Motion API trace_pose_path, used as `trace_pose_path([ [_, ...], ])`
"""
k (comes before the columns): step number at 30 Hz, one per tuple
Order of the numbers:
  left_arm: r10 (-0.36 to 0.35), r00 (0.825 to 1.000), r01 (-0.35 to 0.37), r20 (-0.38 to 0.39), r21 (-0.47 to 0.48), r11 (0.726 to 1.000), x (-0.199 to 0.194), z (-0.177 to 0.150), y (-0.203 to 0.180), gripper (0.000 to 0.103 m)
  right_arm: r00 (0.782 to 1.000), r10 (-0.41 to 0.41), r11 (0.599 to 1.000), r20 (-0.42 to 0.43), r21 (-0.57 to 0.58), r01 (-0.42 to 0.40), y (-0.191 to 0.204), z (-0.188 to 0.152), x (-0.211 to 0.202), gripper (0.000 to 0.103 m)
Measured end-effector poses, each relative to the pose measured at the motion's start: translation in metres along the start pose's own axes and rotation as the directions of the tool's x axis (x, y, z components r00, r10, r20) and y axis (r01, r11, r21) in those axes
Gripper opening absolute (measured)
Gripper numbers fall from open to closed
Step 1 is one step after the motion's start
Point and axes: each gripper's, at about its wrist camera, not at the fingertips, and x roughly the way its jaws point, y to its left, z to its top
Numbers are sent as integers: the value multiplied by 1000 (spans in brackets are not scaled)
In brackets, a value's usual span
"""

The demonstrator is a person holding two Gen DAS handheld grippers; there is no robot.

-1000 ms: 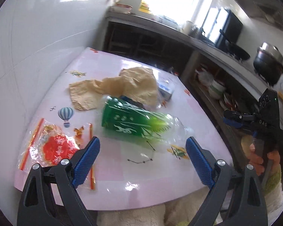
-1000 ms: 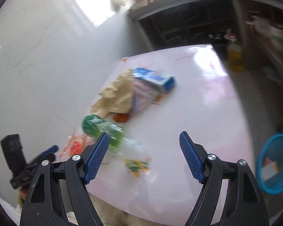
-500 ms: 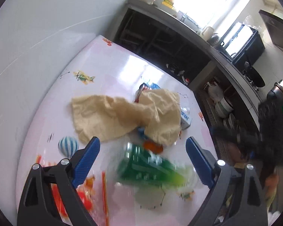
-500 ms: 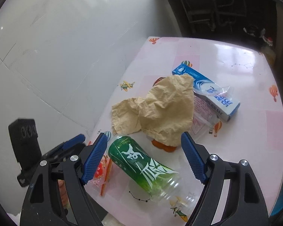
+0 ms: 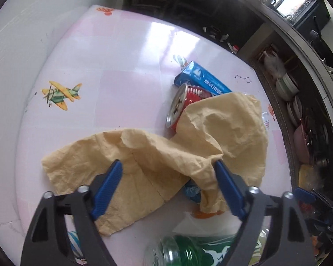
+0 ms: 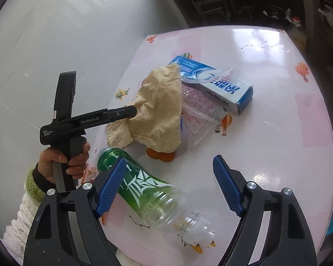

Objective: Collect trash
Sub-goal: 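Grasp the tan cloth with the left tool and lift it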

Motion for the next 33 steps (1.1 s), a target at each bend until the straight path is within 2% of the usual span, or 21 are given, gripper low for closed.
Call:
trace_pose_path([
  [2, -19, 1000, 19, -3, -24, 1000, 2, 0, 5, 52, 1000, 4, 1000, 6, 10, -4, -4, -1, -3, 77],
  [3, -33, 999, 33, -5, -38, 999, 3, -1, 9, 46, 1000, 7, 1000, 8, 15, -7, -6, -2, -5, 77],
  [5, -33, 999, 32, -7, -52, 998, 3, -3, 13, 25, 1000, 13, 999, 12, 30, -14, -10, -5, -7, 77],
  [6, -30, 1000, 30, -6, -57, 998, 1, -5, 14, 20, 1000, 16, 999, 14, 36, -17, -11, -6, -9, 77],
  [7, -25, 1000, 24, -3, -68, 997, 0, -6, 17, 10, 1000, 18, 999, 15, 40, -18, -12, -7, -10, 77],
  [8, -23, 1000, 23, 7, -80, 997, -4, -7, 20, 6, 1000, 19, 999, 18, 45, -20, -14, -9, -11, 77],
  [13, 9, 992, 4, 122, -103, 995, -49, -12, 25, 1, 999, 27, 997, 44, 66, -30, -21, -17, -27, 77],
  [17, 23, 967, -4, 254, -75, 997, -108, -25, 12, 0, 997, 25, 997, 74, 74, -30, -26, -25, -43, 77],
  [19, -14, 952, 28, 307, -44, 999, -140, -37, -2, 0, 996, 25, 996, 89, 79, -32, -29, -30, -53, 77],
  [21, -85, 936, 90, 343, -1, 996, -169, -52, -23, 0, 994, 26, 996, 104, 86, -35, -32, -35, -62, 77],
  [23, -192, 916, 182, 352, 60, 981, -197, -72, -47, 0, 992, 30, 994, 121, 98, -42, -37, -41, -71, 77],
  [26, -344, 880, 313, 327, 144, 939, -226, -103, -83, 0, 989, 36, 991, 140, 120, -53, -45, -52, -81, 77],
  [28, -482, 828, 451, 287, 170, 876, -237, -123, -98, 0, 988, 40, 990, 152, 130, -60, -49, -60, -88, 77],
  [30, -607, 757, 583, 242, 169, 795, -241, -141, -109, 0, 985, 39, 988, 165, 142, -63, -54, -69, -94, 77],
  [31, -643, 730, 623, 232, 161, 766, -241, -148, -110, 0, 984, 38, 987, 172, 148, -64, -57, -73, -97, 77],
  [32, -671, 706, 655, 225, 151, 740, -238, -157, -113, 0, 983, 36, 986, 178, 156, -64, -60, -77, -101, 77],
  [33, -678, 700, 664, 225, 145, 733, -234, -165, -115, 0, 982, 33, 984, 185, 165, -64, -63, -81, -104, 77],
])
